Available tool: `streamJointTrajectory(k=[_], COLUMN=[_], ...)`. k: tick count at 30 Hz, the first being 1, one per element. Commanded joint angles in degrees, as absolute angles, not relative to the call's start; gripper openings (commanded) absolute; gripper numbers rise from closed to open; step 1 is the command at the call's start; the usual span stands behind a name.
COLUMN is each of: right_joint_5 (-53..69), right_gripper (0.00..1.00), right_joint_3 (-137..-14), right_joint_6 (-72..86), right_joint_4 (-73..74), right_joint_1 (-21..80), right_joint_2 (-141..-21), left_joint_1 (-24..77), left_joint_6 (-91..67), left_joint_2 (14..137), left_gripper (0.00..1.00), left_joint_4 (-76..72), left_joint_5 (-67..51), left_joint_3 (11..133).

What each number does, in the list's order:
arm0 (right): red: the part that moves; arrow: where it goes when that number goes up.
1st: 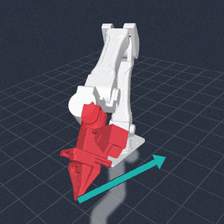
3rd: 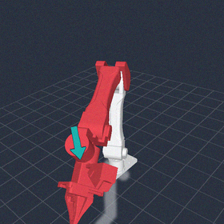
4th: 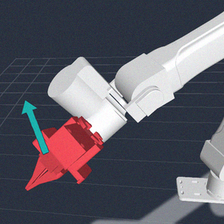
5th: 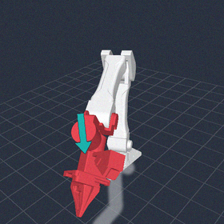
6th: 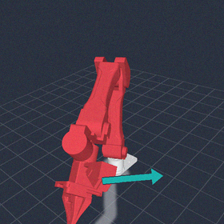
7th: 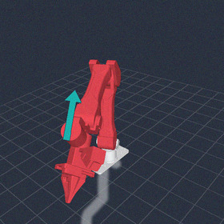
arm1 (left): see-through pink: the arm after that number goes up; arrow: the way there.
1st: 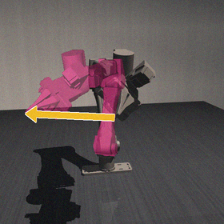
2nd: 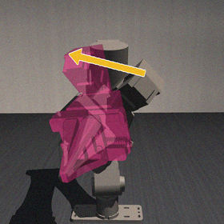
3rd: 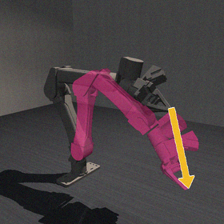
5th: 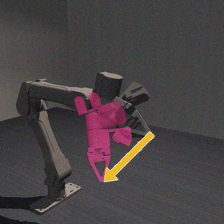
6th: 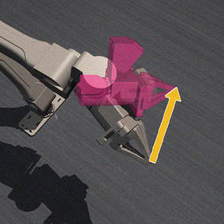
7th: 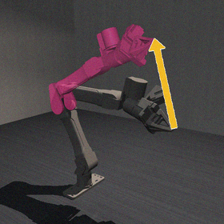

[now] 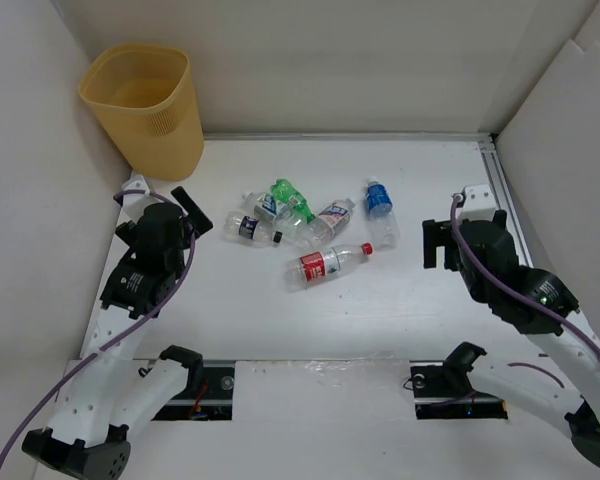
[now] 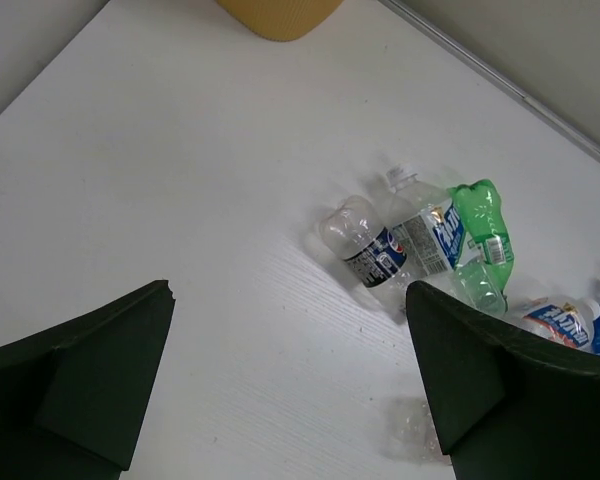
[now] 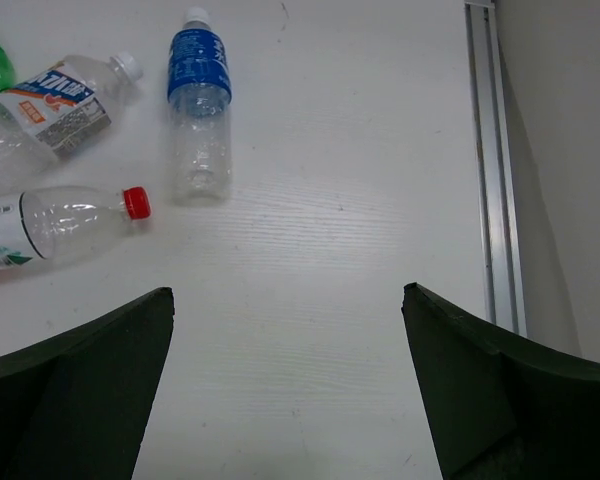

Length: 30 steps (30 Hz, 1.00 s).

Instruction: Put the plastic bottles in the bin

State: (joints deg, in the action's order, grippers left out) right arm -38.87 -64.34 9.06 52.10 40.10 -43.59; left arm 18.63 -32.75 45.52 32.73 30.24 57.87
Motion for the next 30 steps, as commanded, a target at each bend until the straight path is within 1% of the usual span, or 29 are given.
streamJointTrajectory(k=[1, 3, 6, 8, 9, 10, 12, 14, 15, 16, 19, 24, 25, 30], right_joint_5=[-38.1, -36.5, -30.2, -23.6, -21.3, -17.3, -14.8, -11.2, -10.2, -9.6, -10.1, -5.8, -5.8, -4.7], right_gripper=[1.00, 1.00, 1.00, 1.00, 1.00, 1.00, 1.00, 0.99, 0.99, 0.99, 0.97, 0.97, 0.96, 0.96], right_joint_3=[-65.3, -65.3, -65.3, -66.0, -66.0, -66.0, -67.3, -67.8, -68.5, -69.3, -71.6, -70.6, -71.1, -71.7], right_joint_6=[7.4, 6.9, 3.4, 1.1, 0.4, -0.4, -1.1, -1.7, -2.3, -2.3, -2.3, -2.8, -2.8, -4.6], right_joint_4=[49.1, 47.7, 43.2, 39.5, 38.1, 36.5, 33.2, 30.3, 27.8, 27.8, 27.0, 22.3, 22.3, 19.2], right_joint_1=[39.7, 39.2, 36.1, 32.5, 31.3, 30.1, 27.1, 25.8, 25.0, 25.0, 22.4, 19.7, 18.9, 16.9], right_joint_2=[-44.0, -46.4, -52.5, -57.0, -61.7, -64.0, -71.1, -75.0, -76.9, -80.9, -87.4, -93.5, -94.9, -101.3], left_joint_1=[18.8, 18.8, 18.8, 18.8, 18.8, 18.8, 18.8, 18.8, 18.8, 18.8, 18.8, 18.8, 18.8, 18.8], left_joint_6=[-31.5, -30.9, -29.9, -29.2, -28.7, -28.7, -28.7, -28.1, -28.1, -28.1, -27.6, -27.6, -27.1, -27.1], left_joint_2=[45.4, 45.4, 46.1, 47.5, 47.5, 48.2, 48.9, 48.9, 48.9, 48.9, 48.9, 49.5, 49.5, 49.5], left_gripper=[1.00, 1.00, 1.00, 1.00, 1.00, 1.00, 1.00, 1.00, 1.00, 1.00, 1.00, 1.00, 1.00, 1.00], left_joint_4=[30.9, 30.4, 29.8, 29.2, 28.7, 28.7, 28.7, 28.1, 28.1, 28.1, 27.6, 27.6, 27.6, 27.6], left_joint_5=[29.2, 27.5, 24.9, 23.6, 22.9, 22.2, 21.6, 21.6, 21.1, 21.1, 20.5, 19.3, 19.3, 19.3], left_joint_3=[58.0, 58.0, 57.5, 57.5, 57.5, 57.5, 57.5, 57.5, 57.0, 57.0, 57.0, 57.0, 57.0, 57.0])
